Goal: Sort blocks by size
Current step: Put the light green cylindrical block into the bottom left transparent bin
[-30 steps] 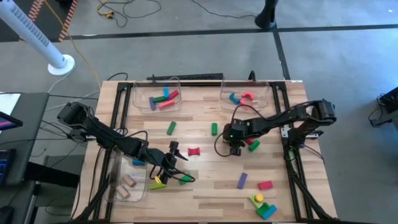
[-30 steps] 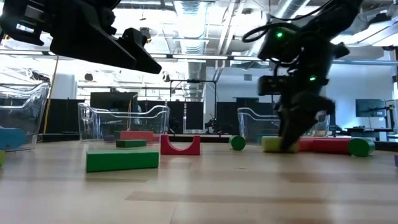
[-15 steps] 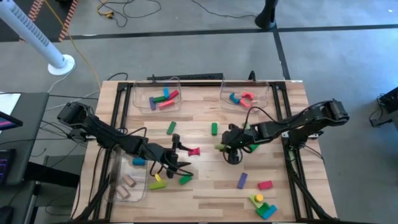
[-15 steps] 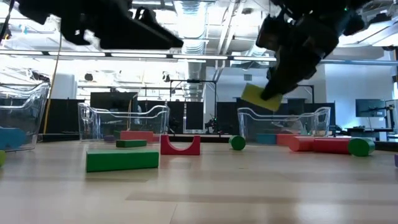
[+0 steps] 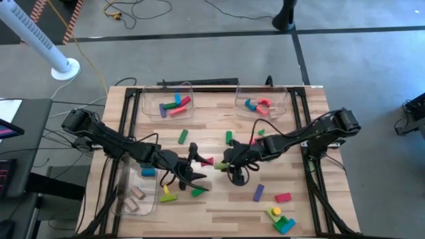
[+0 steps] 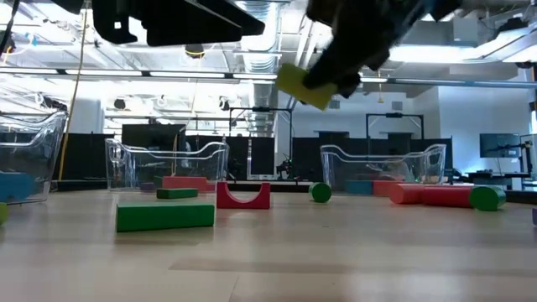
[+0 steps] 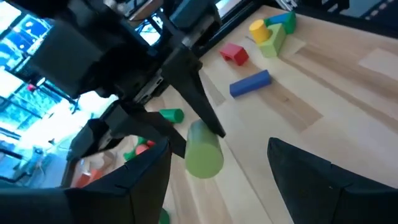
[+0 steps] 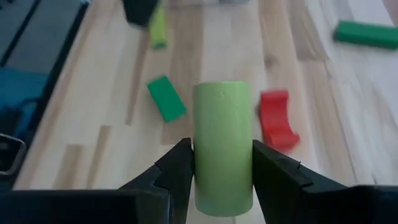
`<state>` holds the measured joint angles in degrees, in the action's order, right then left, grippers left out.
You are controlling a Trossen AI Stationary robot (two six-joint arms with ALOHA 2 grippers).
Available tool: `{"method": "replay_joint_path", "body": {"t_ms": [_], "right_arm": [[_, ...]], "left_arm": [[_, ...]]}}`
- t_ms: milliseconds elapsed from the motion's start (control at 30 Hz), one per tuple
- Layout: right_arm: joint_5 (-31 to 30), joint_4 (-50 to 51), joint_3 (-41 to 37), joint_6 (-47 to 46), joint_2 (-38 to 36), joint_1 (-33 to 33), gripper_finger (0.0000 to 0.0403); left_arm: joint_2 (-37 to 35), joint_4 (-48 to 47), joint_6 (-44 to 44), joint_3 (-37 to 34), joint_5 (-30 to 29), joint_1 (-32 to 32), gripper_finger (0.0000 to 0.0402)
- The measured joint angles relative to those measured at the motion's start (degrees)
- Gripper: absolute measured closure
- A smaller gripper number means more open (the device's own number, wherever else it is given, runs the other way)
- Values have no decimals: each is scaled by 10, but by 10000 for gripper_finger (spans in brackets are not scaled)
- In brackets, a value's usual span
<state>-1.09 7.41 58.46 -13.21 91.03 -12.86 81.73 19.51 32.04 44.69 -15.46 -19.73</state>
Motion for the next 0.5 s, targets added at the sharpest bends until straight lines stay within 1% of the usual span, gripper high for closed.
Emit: {"method": "replay_joint_path", "body": {"t_ms": [167, 300, 500], "right_arm": [[33, 0, 41, 4, 24, 0, 231], [56, 0, 67, 12, 38, 0, 231], [58, -3, 82, 17, 40, 0, 231]], "left_arm": [[0, -15, 35, 0, 0, -7, 143], [0, -23, 42, 0, 0, -9, 143], [0, -22, 44, 0, 12, -9, 143]]}}
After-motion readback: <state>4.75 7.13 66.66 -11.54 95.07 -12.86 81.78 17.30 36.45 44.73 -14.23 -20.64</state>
